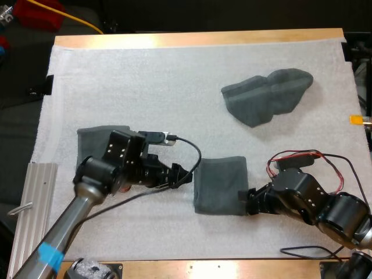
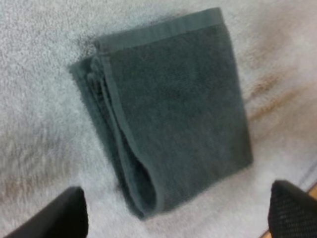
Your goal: Pick towel from pile, fold and stack
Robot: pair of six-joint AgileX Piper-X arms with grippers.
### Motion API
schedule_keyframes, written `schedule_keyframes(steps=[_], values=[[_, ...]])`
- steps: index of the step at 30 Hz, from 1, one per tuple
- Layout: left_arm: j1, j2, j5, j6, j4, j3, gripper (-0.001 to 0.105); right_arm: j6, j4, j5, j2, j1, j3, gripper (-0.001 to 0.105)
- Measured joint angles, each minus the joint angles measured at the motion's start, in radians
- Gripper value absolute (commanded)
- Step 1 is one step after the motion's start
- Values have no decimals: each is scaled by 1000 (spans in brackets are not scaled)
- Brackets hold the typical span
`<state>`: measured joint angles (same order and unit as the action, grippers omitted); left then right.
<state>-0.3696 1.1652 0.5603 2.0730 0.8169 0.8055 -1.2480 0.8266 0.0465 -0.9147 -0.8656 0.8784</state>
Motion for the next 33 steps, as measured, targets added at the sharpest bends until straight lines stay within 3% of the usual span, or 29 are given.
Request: schedule_keyframes(steps=[10, 15, 21, 33], values=[[0, 178, 0, -2, -70, 0, 72, 0, 0, 0, 0, 0, 0, 76], [-4, 264, 58, -2, -87, 0, 72, 0, 0, 0, 0, 0, 0, 76], [-48, 359, 59, -4, -122, 0, 72, 0, 0, 0, 0, 0, 0, 76], [-86, 459, 79, 9, -165, 0, 72, 0, 0, 0, 0, 0, 0, 76]])
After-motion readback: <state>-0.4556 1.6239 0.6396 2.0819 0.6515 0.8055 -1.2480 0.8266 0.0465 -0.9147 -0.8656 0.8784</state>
